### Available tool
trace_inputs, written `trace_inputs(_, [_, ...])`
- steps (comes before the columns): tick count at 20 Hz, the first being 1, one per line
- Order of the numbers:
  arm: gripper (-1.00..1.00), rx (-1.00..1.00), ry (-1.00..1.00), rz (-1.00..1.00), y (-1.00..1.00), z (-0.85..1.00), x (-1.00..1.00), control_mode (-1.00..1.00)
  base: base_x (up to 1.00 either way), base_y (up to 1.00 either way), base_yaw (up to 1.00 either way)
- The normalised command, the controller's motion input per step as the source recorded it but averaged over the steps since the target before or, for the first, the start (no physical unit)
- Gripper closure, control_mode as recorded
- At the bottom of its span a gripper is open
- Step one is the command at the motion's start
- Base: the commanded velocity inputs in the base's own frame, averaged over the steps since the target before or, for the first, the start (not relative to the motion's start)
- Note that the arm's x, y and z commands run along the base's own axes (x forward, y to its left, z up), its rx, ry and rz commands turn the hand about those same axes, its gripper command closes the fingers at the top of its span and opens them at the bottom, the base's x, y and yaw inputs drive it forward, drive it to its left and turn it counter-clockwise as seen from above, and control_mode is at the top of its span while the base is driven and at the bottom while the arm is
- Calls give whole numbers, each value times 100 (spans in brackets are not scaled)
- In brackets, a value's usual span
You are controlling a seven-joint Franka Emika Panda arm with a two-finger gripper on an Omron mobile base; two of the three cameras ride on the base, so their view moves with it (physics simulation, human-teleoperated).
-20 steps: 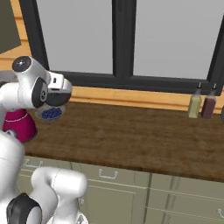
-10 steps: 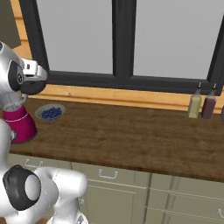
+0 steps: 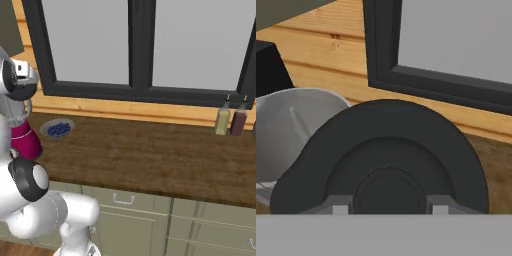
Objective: Close the lid blender by securely placing the lid on top.
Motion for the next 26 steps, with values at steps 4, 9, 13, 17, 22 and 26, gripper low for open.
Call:
trace_inputs(4, [100, 0, 5, 8, 61, 26, 36, -100, 0, 0, 0])
trace_inputs(9, [100, 0, 13, 2, 54, 22, 39, -100, 0, 0, 0])
trace_inputs(13, [100, -5, 14, 0, 39, 0, 31, -100, 0, 0, 0])
trace_inputs(17, [100, -7, 9, 0, 46, 0, 4, -100, 0, 0, 0])
trace_inputs(22, [100, -5, 1, 0, 39, 0, 1, -100, 0, 0, 0])
trace_inputs(26, [100, -4, 0, 0, 34, 0, 11, -100, 0, 0, 0])
